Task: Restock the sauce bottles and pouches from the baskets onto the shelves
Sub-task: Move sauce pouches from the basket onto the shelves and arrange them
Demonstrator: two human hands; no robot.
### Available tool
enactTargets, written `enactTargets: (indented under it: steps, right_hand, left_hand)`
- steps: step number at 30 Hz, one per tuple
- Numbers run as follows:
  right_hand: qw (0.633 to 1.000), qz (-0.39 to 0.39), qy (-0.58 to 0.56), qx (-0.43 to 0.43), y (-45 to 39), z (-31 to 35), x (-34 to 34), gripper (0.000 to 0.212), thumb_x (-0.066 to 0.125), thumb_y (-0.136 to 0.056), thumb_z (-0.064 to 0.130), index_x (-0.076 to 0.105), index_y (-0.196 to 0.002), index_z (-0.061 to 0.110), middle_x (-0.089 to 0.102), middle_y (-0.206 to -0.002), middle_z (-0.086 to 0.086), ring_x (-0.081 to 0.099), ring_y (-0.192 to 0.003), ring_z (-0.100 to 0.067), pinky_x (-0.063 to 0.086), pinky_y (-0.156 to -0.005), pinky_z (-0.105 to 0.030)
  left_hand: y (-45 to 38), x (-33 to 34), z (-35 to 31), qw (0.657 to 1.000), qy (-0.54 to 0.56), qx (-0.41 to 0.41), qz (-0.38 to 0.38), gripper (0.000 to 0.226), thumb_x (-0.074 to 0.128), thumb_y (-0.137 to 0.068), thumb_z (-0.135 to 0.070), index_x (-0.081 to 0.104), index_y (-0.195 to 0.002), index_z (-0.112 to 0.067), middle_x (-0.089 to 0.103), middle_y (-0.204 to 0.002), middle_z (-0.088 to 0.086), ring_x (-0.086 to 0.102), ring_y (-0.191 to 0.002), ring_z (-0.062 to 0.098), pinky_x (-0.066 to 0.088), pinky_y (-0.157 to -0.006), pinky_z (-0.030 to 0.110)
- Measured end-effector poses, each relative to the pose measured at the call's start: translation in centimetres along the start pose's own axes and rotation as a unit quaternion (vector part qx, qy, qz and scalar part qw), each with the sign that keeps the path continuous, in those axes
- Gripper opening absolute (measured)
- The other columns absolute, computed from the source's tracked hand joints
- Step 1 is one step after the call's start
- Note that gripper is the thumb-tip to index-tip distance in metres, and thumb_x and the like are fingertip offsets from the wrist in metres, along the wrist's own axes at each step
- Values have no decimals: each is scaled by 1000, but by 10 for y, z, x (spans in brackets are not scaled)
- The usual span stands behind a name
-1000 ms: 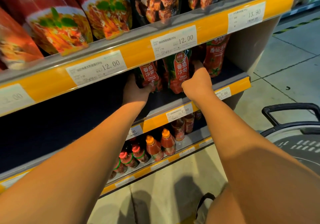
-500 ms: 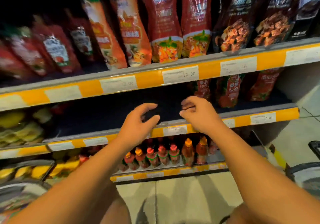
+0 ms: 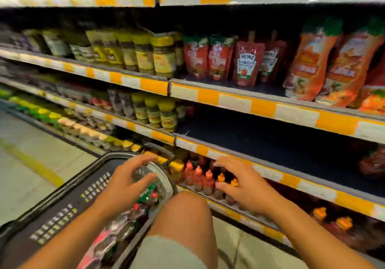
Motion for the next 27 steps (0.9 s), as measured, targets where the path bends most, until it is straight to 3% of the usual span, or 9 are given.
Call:
enactTargets:
  steps: [4, 6, 8, 13, 18, 21, 27]
  right_hand:
    - [999, 26, 4, -34, -23, 42, 41, 53, 67, -93, 48, 50, -142, 43, 44, -147, 29, 40, -136, 5, 34, -111, -19]
    - [998, 43, 10, -44, -37, 61, 62, 51, 67, -93, 50, 47, -141, 48, 42, -144, 34, 40, -133, 8, 36, -110, -23]
    - [996, 71, 23, -50, -54, 81, 83, 51, 65, -94, 50, 46, -142, 48, 42, -144, 32, 39, -130, 8, 37, -109, -24]
    - [987, 136, 70, -55, -109, 121, 135, 53, 66, -97, 46, 47, -145, 39, 45, -149, 17, 45, -136, -9, 39, -111, -33]
    - [967, 216, 132, -26, -156, 138, 199, 58, 70, -95, 32, 47, -148, 28, 45, -152, -1, 55, -129, -25, 47, -101, -38]
    - [950, 261, 172, -4, -176, 134, 238, 64, 74, -93, 28, 46, -150, 23, 47, -150, -5, 53, -132, -29, 49, -103, -42]
    - [917, 311, 244, 50, -196, 109, 303, 62, 74, -89, 19, 45, -144, 14, 60, -136, -14, 60, -122, -36, 55, -95, -44]
  left_hand:
    - [36, -55, 72, 994, -12, -83, -66, 35, 74, -94, -34, 64, -126, -45, 64, -126, -25, 64, -107, 1, 53, -90, 32]
    - [53, -71, 99, 990, -24, -113, -77, 33, 73, -94, -35, 65, -123, -47, 62, -125, -29, 57, -110, -13, 46, -89, 18]
    - [67, -80, 126, 986, -21, -141, -91, 32, 74, -94, -28, 65, -119, -47, 61, -124, -27, 53, -112, -20, 41, -94, 13]
    - [84, -65, 187, 973, -39, -209, -85, 29, 70, -96, -24, 67, -123, -33, 64, -129, -11, 60, -120, 11, 48, -103, 38]
    - [81, -26, 227, 968, -50, -240, -61, 35, 66, -93, -19, 65, -126, -31, 61, -132, -11, 58, -121, 13, 44, -97, 29]
    - [66, -1, 240, 969, -65, -235, -29, 41, 64, -89, -14, 64, -130, -24, 60, -133, -4, 56, -121, 18, 43, -98, 27]
    - [35, 33, 258, 956, -183, -227, 22, 59, 70, -82, -23, 52, -138, -19, 52, -134, 4, 51, -123, 26, 47, -101, 40]
Point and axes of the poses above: each hand's wrist, its own y-axis away from the middle knuckle, its own x-axis out of the palm, z = x × y, the point moved 8 cm from there along -y, towards the middle knuckle
